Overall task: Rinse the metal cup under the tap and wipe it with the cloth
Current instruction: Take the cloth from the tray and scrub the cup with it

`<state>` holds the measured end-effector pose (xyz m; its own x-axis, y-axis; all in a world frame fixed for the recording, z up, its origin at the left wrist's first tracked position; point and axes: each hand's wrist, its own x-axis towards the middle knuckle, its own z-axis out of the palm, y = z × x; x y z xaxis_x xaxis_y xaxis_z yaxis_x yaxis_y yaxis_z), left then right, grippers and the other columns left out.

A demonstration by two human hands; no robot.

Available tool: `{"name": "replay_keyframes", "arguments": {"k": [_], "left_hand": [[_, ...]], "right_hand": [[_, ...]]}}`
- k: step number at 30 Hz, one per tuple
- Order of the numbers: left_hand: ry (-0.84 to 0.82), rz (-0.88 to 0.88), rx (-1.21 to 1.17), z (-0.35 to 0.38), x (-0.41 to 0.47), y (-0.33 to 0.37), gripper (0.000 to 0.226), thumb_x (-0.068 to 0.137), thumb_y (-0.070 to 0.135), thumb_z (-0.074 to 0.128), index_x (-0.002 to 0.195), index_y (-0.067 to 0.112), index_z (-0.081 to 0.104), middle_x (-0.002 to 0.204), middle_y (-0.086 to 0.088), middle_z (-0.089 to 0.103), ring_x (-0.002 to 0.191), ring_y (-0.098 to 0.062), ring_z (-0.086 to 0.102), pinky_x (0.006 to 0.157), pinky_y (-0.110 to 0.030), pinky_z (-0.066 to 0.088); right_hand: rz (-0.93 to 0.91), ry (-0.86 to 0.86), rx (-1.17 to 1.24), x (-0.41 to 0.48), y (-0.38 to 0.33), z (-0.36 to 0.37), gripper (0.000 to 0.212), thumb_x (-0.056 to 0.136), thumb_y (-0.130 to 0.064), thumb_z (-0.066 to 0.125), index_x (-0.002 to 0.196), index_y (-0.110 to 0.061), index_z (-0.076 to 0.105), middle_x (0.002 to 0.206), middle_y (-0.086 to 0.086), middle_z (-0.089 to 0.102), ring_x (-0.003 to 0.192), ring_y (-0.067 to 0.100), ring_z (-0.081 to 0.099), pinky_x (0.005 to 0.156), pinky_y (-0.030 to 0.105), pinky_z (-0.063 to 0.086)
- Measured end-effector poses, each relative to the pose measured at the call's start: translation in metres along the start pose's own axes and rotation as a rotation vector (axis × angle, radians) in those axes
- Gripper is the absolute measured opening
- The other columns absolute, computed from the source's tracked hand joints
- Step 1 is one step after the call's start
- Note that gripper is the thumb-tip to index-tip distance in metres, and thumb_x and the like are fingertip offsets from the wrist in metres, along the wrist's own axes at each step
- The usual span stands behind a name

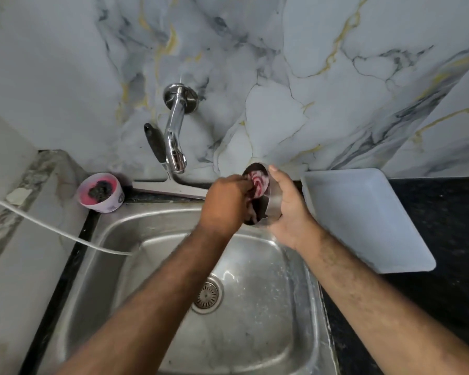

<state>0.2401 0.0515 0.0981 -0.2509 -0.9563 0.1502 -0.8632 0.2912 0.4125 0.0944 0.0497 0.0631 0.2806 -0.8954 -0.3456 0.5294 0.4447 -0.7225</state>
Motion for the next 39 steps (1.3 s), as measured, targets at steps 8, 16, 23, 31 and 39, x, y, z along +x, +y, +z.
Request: {"name": "replay_keyframes", "arguments": {"k": [8,16,23,31,39], "left_hand": [[0.125,-0.049,-0.682,-0.011,0.003,0.007,0.015,0.086,-0.005,0.070,0.083,0.005,0.082,0.072,-0.003,0.075,0.066,-0.011,0.068,0.065,-0.023,0.051],[-0.543,0.035,-0.661,-0.024,0.003,-0.012,0.021,0.088,-0.004,0.073,0.091,0.014,0.083,0.079,-0.007,0.082,0.067,-0.026,0.079,0.064,-0.026,0.062],[0.187,-0.070,-0.301,0.004,0.009,0.003,0.008,0.094,0.009,0.072,0.090,0.011,0.078,0.082,-0.005,0.077,0.074,-0.023,0.074,0.066,-0.033,0.056],[0.235,0.093,-0.779,0.008,-0.020,0.017,0.015,0.106,0.030,0.053,0.111,0.041,0.062,0.083,0.024,0.072,0.068,0.005,0.068,0.063,-0.018,0.053],[0.113,-0.213,-1.515,-0.024,-0.005,0.002,0.016,0.092,0.020,0.063,0.096,0.016,0.078,0.090,-0.005,0.080,0.087,-0.023,0.075,0.078,-0.032,0.061]], "right_hand": [[-0.026,-0.022,0.154,0.001,0.009,0.008,0.047,0.096,-0.059,0.062,0.113,-0.020,0.081,0.110,0.009,0.083,0.107,0.027,0.079,0.089,0.045,0.065],[0.001,0.031,0.016,-0.005,-0.003,-0.007,0.051,0.091,-0.061,0.067,0.124,-0.023,0.078,0.112,0.009,0.084,0.104,0.029,0.079,0.085,0.045,0.065],[-0.013,0.107,0.135,-0.011,-0.009,-0.003,0.052,0.095,-0.069,0.058,0.105,-0.026,0.086,0.116,0.010,0.084,0.100,0.030,0.083,0.082,0.057,0.067],[0.012,0.285,0.310,-0.017,-0.009,-0.002,0.069,0.102,-0.066,0.044,0.126,-0.008,0.074,0.112,0.023,0.082,0.093,0.038,0.082,0.082,0.056,0.066],[-0.609,0.332,-0.355,-0.037,-0.004,-0.011,0.032,0.102,-0.033,0.051,0.081,-0.023,0.073,0.072,0.002,0.067,0.072,0.017,0.062,0.068,0.025,0.050]]}}
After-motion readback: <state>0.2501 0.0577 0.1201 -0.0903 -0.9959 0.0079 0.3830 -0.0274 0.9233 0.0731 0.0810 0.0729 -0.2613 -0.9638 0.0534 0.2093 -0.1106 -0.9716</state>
